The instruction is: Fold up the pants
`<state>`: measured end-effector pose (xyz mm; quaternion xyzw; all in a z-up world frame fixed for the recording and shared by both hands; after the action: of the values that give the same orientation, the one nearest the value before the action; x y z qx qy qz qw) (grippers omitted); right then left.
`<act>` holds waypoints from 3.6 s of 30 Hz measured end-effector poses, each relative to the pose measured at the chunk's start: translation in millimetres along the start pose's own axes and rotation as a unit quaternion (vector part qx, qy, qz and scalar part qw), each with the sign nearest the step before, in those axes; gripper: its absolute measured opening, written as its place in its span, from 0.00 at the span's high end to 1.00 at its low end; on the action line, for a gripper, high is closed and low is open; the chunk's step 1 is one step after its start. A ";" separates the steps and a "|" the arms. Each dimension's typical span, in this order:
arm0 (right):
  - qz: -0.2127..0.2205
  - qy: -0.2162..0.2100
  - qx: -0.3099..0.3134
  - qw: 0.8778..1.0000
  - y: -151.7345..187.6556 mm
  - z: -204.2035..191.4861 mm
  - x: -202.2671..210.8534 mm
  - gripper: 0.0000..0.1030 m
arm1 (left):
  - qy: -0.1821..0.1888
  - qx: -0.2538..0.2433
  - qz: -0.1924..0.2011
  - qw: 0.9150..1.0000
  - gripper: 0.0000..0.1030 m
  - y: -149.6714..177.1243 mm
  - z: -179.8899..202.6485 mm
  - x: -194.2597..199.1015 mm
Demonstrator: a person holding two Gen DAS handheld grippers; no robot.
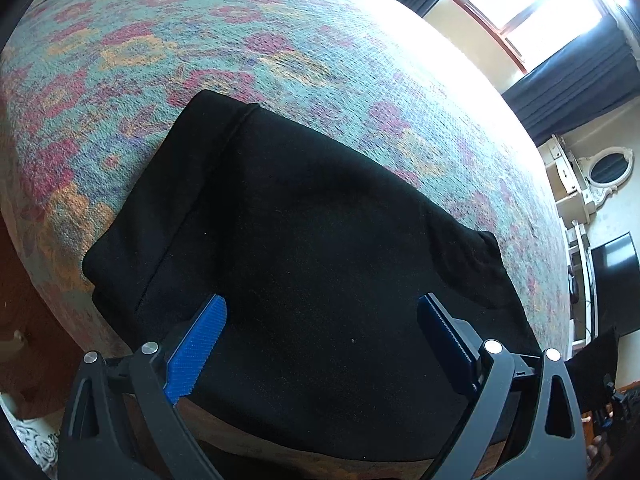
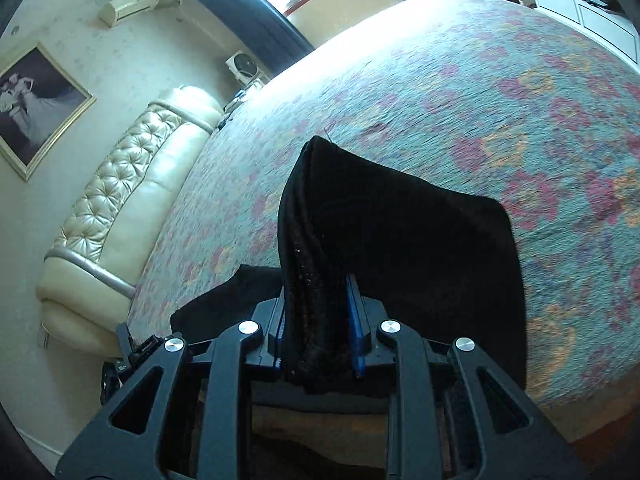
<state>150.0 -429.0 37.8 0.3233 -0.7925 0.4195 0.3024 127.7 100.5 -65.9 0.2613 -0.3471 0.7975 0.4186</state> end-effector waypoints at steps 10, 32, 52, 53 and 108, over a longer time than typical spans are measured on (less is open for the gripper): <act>-0.060 0.028 0.065 0.996 73.8 -102.1 -100.6 0.90 | 0.019 -0.001 0.000 1.000 0.08 -4.3 4.1 0.0; 0.022 0.195 0.155 0.968 142.1 -124.7 -98.6 0.40 | 0.026 0.017 -0.004 1.000 0.08 -13.1 -1.8 -3.3; -0.068 0.112 0.034 0.991 120.0 -92.9 -125.6 0.88 | 0.032 0.028 -0.011 0.999 0.08 -17.0 -10.6 -3.6; -0.069 0.100 0.021 0.992 119.1 -90.2 -124.1 0.89 | 0.032 0.029 -0.011 0.999 0.08 -17.1 -11.2 -3.6; -0.103 -0.166 -0.218 0.956 64.4 135.5 -116.0 0.61 | 0.019 0.018 -0.015 1.000 0.08 -15.5 -2.1 -8.8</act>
<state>143.0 -487.3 -142.5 0.3947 -0.8662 0.1433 0.2709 145.1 104.2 -68.3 0.2587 -0.3206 0.8019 0.4328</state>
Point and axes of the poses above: each gripper's, at about its wrist camera, not at the fingertips, and x roughly against the way its jaws point, z to its right, y to its underside, the point moved 5 cm from there along -x, roughly the way its jaws point, and after that the axes turned 14 degrees about y, right-handed, at the moved point
